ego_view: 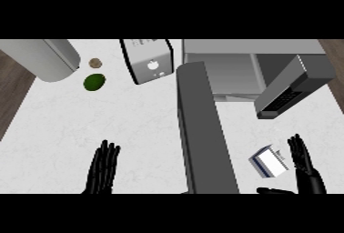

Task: Pick up the milk, place it into the microwave and close the microwave

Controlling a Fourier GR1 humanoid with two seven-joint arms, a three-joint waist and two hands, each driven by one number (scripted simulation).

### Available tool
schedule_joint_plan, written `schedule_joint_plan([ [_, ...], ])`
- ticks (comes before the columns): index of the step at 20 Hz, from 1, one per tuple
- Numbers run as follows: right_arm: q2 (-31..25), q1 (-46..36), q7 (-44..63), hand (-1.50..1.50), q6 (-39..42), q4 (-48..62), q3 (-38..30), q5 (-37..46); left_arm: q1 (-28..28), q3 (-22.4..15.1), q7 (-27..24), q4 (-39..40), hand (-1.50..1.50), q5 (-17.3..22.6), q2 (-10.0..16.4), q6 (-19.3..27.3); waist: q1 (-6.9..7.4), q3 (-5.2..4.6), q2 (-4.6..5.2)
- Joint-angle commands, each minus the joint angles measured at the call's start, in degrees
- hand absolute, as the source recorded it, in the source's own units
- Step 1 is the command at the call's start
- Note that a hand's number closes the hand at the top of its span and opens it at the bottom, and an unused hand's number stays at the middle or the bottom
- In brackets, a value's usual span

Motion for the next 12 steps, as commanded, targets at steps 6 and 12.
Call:
schedule_joint_plan([
  [6, -1.88, -12.60, -10.63, 1.50, -6.67, 22.39, -3.84, 0.39, 2.47, 3.03, -4.80, 1.63, -1.50, 3.33, 2.74, -3.94, 0.18, 0.02, 0.06],
  [12, -5.29, -14.68, -16.35, 1.50, -11.23, 30.24, -5.50, 2.06, 6.73, 2.53, -1.82, -6.22, -1.50, 4.04, 5.51, -3.99, 0.70, 0.11, 0.16],
])
